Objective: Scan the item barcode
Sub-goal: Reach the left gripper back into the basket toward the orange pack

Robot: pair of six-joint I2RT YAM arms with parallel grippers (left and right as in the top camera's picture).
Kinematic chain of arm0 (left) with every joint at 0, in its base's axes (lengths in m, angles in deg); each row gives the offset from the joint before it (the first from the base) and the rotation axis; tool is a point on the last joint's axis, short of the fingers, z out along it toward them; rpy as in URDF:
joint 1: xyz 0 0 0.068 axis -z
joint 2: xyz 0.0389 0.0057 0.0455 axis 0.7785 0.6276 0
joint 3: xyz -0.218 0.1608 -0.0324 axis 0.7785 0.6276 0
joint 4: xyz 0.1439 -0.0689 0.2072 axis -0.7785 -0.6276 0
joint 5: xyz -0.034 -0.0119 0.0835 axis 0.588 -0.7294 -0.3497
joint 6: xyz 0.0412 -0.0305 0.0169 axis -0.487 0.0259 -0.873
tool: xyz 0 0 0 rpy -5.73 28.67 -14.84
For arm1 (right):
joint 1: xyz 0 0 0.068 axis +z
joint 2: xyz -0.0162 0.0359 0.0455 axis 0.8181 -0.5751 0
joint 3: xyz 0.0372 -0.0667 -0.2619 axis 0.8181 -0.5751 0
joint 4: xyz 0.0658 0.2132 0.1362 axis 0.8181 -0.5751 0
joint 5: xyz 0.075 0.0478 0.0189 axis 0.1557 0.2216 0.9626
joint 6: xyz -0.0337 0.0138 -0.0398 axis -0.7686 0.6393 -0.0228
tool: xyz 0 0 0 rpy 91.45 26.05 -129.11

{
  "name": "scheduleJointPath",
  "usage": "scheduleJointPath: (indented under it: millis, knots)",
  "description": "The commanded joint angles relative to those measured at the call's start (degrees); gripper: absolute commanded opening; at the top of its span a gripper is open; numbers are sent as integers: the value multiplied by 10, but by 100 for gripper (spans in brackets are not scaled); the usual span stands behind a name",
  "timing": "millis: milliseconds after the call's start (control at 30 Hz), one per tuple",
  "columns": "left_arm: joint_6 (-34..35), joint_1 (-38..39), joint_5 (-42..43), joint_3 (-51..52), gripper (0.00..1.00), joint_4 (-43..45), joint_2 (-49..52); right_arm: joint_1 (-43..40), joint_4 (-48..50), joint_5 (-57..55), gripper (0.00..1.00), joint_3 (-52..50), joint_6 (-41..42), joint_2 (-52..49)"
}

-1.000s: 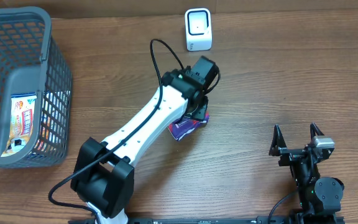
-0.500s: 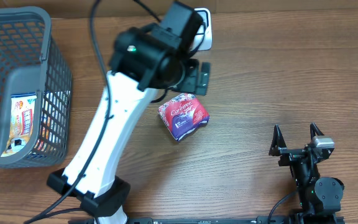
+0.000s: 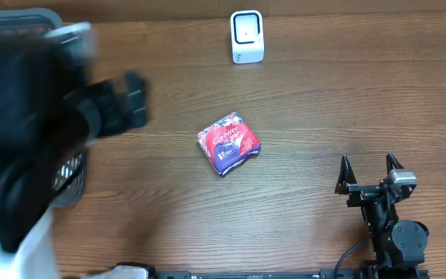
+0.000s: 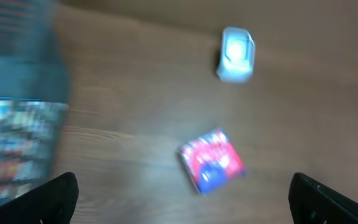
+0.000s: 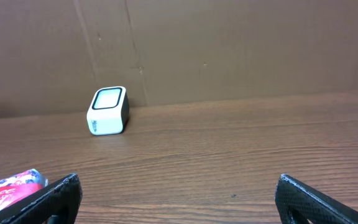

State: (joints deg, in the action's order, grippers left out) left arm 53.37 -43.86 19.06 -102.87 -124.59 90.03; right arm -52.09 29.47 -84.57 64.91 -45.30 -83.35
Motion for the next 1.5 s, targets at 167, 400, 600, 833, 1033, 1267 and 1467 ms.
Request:
scheduleJointPath:
  millis: [167, 400, 600, 833, 1033, 1267, 1467]
  knots:
    - [-18, -167, -36, 35, 100, -3, -66, 1, 3, -5, 100, -6, 0, 4]
    - [3, -268, -51, 69, 100, 11, -23, 1, 3, -5, 100, -6, 0, 4]
    - [33, -388, 45, 69, 100, 49, 25, 1, 3, -5, 100, -6, 0, 4]
    - [53, -535, 107, 69, 100, 52, 84, 1, 3, -5, 100, -6, 0, 4]
    - [89, -597, 106, 69, 100, 53, 133, 1, 3, -5, 100, -6, 0, 4]
    - [88, -601, 96, 69, 100, 46, 202, 1, 3, -5, 100, -6, 0, 4]
    - [47, -597, 129, 69, 100, 62, 241, 1, 3, -5, 100, -6, 0, 4]
